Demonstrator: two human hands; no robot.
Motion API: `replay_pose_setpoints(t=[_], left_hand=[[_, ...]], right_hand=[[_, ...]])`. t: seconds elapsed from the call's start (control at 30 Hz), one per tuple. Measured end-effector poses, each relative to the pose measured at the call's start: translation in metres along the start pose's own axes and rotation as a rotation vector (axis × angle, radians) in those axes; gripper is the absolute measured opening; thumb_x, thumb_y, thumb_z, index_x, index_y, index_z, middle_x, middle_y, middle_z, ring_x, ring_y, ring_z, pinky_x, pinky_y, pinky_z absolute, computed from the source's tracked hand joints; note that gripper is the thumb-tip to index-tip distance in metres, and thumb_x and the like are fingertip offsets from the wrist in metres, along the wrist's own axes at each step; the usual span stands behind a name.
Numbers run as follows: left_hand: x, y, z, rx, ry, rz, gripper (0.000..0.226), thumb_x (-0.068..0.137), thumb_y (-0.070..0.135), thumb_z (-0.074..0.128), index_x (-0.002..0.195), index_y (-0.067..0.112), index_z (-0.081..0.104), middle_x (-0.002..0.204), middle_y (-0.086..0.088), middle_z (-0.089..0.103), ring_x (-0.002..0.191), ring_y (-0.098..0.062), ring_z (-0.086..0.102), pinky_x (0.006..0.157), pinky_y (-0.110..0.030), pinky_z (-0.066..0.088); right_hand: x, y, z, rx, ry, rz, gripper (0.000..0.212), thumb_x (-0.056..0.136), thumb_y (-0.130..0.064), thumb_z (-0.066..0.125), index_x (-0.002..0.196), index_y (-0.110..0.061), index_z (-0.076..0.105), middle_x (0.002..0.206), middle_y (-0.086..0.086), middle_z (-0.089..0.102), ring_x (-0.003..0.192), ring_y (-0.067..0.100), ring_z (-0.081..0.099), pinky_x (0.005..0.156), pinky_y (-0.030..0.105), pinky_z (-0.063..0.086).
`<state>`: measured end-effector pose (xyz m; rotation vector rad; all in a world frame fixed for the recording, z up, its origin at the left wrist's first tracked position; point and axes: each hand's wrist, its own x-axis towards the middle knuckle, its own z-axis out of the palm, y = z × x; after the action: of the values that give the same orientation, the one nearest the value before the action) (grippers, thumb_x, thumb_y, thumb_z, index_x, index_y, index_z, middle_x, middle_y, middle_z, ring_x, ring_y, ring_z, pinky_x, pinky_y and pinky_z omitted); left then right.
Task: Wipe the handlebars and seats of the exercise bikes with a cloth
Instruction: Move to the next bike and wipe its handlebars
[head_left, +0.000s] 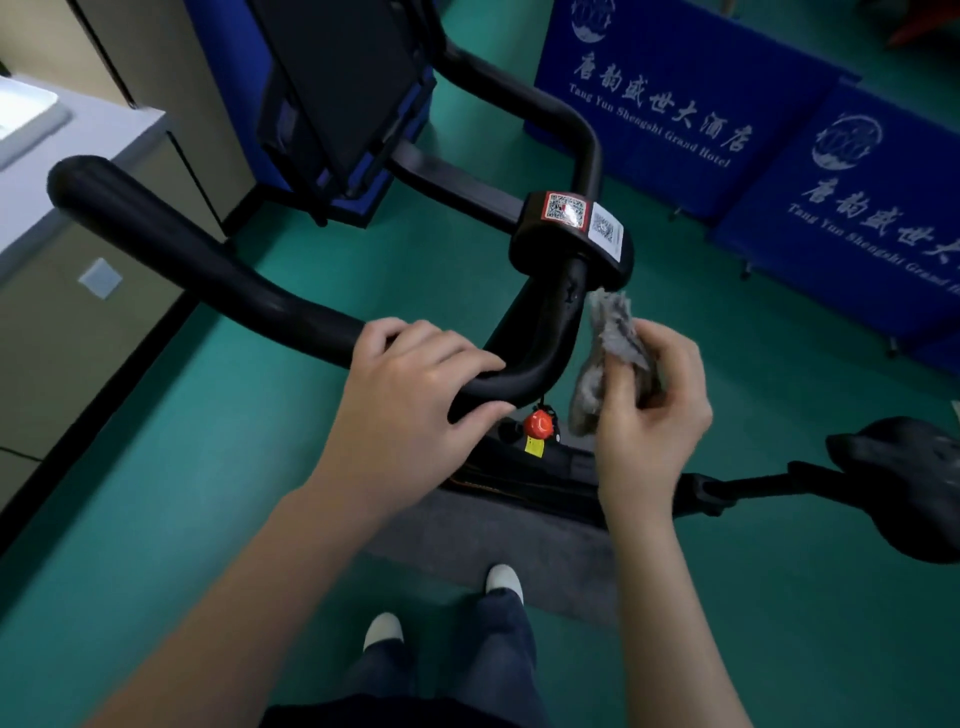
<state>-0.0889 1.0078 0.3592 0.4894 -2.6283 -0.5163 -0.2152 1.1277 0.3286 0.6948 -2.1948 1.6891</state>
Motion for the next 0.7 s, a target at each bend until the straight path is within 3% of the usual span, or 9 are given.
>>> replay_pose_setpoints(t=[0.1,0.17,0.3,0.43,0.6,0.7], left_hand=[[0.002,0.004,-0.001,-0.006,-0.005,-0.045,0.031,0.075,0.045,0.066,0.094,0.022,0.072,0.090,0.011,0.068,0.090,-0.015,0.062,0.091,-0.029,0.026],[0.004,0.009,0.000,-0.022,-0.006,-0.086,0.036,0.075,0.051,0.064,0.095,0.022,0.072,0.092,0.012,0.068,0.093,-0.013,0.061,0.095,-0.030,0.025],[0.010,0.027,0.009,-0.035,0.019,-0.192,0.045,0.074,0.060,0.059,0.101,0.025,0.070,0.096,0.013,0.066,0.099,-0.009,0.059,0.107,-0.033,0.021],[0.016,0.041,0.023,-0.008,0.087,-0.274,0.039,0.074,0.058,0.061,0.095,0.027,0.071,0.090,0.013,0.067,0.094,-0.011,0.060,0.107,-0.036,0.020],[0.015,0.048,0.032,-0.030,0.159,-0.349,0.026,0.075,0.049,0.066,0.087,0.027,0.072,0.085,0.014,0.067,0.088,-0.010,0.061,0.107,-0.040,0.023],[0.015,0.051,0.033,-0.033,0.173,-0.370,0.025,0.076,0.048,0.065,0.087,0.027,0.072,0.085,0.015,0.067,0.088,-0.008,0.059,0.107,-0.038,0.023]], right_hand=[[0.002,-0.001,-0.005,-0.072,-0.267,-0.287,0.031,0.074,0.017,0.057,0.098,0.000,0.068,0.099,0.006,0.063,0.095,0.020,0.056,0.088,0.019,0.042],[0.016,0.003,-0.002,-0.110,-0.354,-0.359,0.036,0.072,0.020,0.058,0.100,0.001,0.069,0.099,0.008,0.065,0.095,0.022,0.054,0.088,0.020,0.041],[0.061,0.013,0.007,-0.124,-0.415,-0.346,0.034,0.075,0.016,0.059,0.101,-0.002,0.069,0.100,-0.006,0.058,0.097,0.024,0.055,0.088,0.015,0.039],[0.089,0.023,0.012,-0.080,-0.423,-0.352,0.030,0.079,0.011,0.057,0.103,-0.004,0.068,0.094,-0.022,0.050,0.095,0.022,0.053,0.084,0.006,0.035],[0.073,0.029,0.006,0.044,-0.540,-0.397,0.039,0.072,0.017,0.053,0.101,-0.005,0.065,0.094,-0.026,0.050,0.094,0.024,0.054,0.083,0.016,0.040],[0.072,0.038,0.000,0.156,-0.509,-0.361,0.042,0.074,0.013,0.052,0.104,-0.015,0.062,0.094,-0.025,0.049,0.092,0.022,0.056,0.083,0.019,0.042]])
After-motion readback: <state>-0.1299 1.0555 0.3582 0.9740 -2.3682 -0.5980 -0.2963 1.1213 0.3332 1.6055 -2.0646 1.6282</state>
